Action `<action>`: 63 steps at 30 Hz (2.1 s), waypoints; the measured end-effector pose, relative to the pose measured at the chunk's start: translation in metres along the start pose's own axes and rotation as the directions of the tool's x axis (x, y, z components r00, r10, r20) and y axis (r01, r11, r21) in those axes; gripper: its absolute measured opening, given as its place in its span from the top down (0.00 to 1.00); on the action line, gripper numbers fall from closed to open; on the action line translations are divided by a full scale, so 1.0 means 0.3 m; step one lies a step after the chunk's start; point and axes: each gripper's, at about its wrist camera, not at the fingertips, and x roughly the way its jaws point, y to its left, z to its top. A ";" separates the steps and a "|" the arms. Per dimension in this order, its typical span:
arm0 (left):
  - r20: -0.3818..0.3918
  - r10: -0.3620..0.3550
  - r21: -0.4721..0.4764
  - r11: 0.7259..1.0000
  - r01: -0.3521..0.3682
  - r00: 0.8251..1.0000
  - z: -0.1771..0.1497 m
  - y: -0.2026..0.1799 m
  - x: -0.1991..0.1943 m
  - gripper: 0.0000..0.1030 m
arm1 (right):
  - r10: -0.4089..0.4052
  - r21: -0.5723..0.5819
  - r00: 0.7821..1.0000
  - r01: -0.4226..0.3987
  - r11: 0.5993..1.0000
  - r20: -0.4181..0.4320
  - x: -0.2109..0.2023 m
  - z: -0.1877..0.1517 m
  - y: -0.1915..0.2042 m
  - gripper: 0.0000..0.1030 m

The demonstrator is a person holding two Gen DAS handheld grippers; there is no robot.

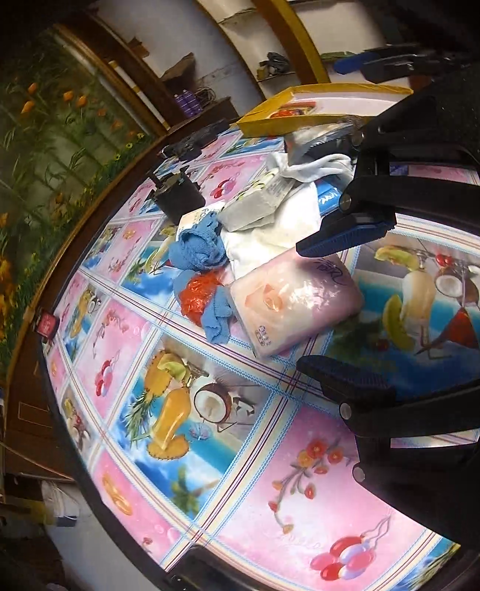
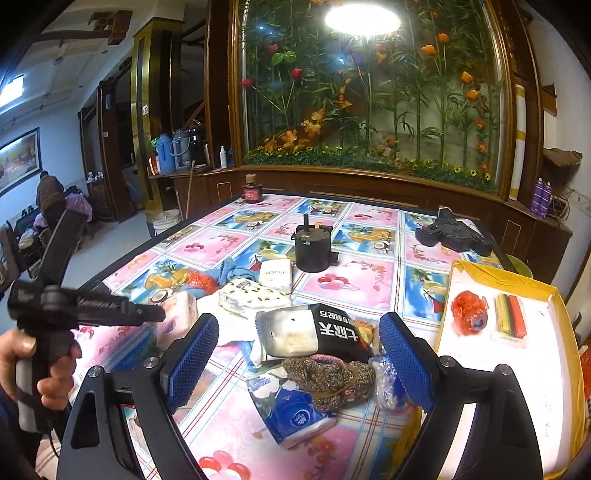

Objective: Organize soft objects
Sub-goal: 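Grasp the pink tissue pack with left tool while right tool grasps blue Vinda pack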

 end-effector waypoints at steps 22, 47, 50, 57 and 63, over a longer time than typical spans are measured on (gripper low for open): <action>-0.055 0.050 0.317 0.948 -0.030 0.997 -0.115 -0.017 -0.010 0.47 | 0.107 -0.051 0.937 -0.131 0.990 -0.332 0.131 -0.064 0.085 0.12; -0.006 0.123 0.439 0.892 -0.108 0.992 -0.202 -0.020 -0.040 0.27 | 0.127 0.008 0.876 -0.139 0.990 -0.465 0.318 -0.063 0.148 0.19; 0.035 0.149 0.460 0.875 -0.148 0.988 -0.216 -0.029 -0.040 0.35 | 0.105 0.002 0.874 -0.118 0.993 -0.474 0.337 -0.078 0.167 0.36; 0.075 0.102 0.459 0.880 -0.125 0.992 -0.215 -0.036 -0.079 0.40 | 0.150 -0.014 0.881 -0.175 0.985 -0.448 0.307 -0.086 0.225 0.49; 0.101 0.046 0.444 0.892 -0.087 0.994 -0.198 -0.063 -0.130 0.40 | 0.212 0.012 0.901 -0.225 0.974 -0.379 0.255 -0.053 0.210 0.49</action>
